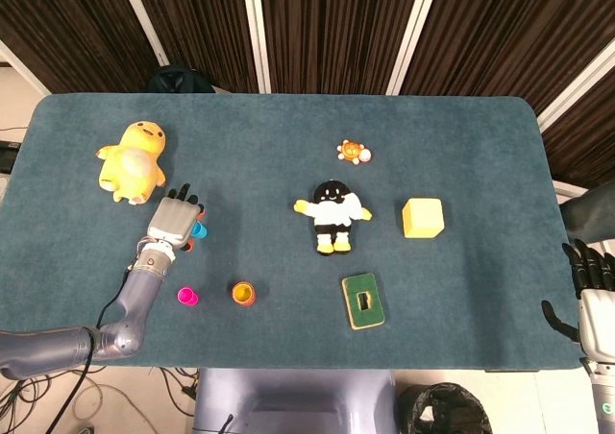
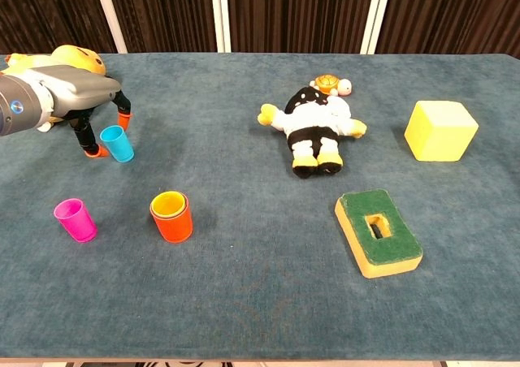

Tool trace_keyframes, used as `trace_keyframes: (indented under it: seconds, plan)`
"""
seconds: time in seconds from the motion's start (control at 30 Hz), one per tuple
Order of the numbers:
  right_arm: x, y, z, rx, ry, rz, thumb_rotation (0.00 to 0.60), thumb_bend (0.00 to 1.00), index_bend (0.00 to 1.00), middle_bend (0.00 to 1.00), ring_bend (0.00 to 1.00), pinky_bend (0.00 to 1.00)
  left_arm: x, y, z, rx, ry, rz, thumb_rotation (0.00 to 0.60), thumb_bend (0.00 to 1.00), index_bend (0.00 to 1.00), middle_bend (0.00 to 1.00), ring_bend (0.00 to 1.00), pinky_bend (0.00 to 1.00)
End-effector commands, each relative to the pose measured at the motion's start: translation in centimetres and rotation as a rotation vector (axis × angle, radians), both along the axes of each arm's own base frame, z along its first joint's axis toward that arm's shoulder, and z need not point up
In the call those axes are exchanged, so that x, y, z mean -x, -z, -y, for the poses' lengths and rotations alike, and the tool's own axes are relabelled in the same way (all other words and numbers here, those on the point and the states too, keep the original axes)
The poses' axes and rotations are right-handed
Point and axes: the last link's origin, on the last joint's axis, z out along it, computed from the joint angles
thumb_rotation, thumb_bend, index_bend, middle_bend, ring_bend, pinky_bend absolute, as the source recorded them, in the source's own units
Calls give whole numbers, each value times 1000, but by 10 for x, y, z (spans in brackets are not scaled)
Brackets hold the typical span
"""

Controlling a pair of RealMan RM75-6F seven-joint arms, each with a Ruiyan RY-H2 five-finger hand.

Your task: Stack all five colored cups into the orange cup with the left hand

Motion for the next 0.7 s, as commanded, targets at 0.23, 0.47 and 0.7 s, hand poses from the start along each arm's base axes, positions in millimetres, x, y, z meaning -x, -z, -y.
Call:
trace_keyframes:
  seconds: [0.23, 0.47, 0.7]
  plan:
    - [0, 0, 0, 0, 0, 1, 600, 373, 72, 44, 72, 36, -2, 4, 0, -3, 12, 10, 600, 255, 472, 245, 0, 171]
    - [0, -1, 0, -1, -1, 2, 600, 373, 72, 44, 71, 36, -4, 6, 0, -3, 23, 12, 600, 316, 496, 256, 0, 171]
    - [0, 0, 0, -1, -2, 2, 600, 374, 72, 44, 72, 36, -17, -9, 2, -32, 61, 74, 600, 317, 498, 258, 0, 171]
